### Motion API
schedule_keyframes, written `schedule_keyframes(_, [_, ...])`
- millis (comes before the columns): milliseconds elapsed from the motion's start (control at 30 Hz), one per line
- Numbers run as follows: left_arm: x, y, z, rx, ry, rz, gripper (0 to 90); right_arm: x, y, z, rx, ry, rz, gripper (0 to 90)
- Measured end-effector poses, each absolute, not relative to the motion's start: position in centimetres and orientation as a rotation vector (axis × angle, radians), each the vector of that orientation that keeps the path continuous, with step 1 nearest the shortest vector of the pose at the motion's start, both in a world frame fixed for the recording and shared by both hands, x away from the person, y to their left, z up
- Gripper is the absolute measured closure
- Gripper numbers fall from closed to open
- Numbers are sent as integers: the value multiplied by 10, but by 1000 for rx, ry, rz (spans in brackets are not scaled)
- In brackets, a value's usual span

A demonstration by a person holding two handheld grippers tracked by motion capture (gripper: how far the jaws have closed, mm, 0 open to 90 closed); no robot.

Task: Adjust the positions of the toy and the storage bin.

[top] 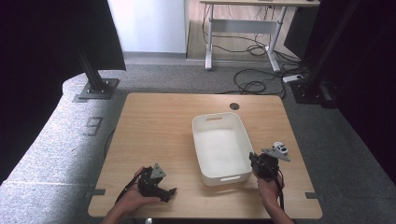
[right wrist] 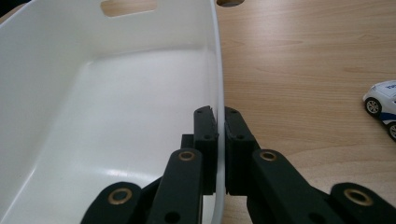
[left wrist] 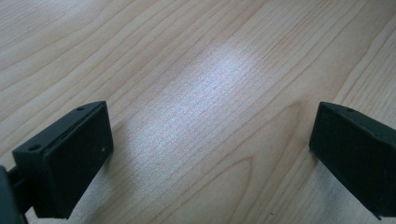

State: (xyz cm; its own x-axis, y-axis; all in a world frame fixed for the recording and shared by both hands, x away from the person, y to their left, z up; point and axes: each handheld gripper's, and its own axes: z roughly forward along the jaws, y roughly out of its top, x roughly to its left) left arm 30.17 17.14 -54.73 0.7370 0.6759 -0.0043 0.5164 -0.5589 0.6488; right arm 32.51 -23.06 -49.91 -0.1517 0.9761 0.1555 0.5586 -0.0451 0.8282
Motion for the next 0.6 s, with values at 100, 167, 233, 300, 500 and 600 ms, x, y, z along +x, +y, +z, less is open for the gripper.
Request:
schedule_keyframes(100, [302, 171, -547, 2294, 895, 324, 0, 327, -229, -499, 1621, 1737, 1104, 857])
schedule_keyframes(167, [302, 171, -547, 2294, 895, 324, 0, 327, -228, -500, 1618, 1736, 1103, 855])
schedule_keyframes(233, [302, 171, -547, 2294, 895, 324, 0, 327, -228, -500, 1616, 1737, 1104, 854])
schedule_keyframes(300, [302, 171, -547, 2294, 896, 325, 0, 327, -229, -500, 1612, 1736, 1107, 847])
schedule_keyframes(500, [302, 171, -547, 2294, 895, 325, 0, 327, -228, -500, 1588, 1741, 1089, 833])
schedule_keyframes(600, [302, 171, -547, 2294, 895, 325, 0, 327, -229, -500, 1593, 1746, 1096, 812])
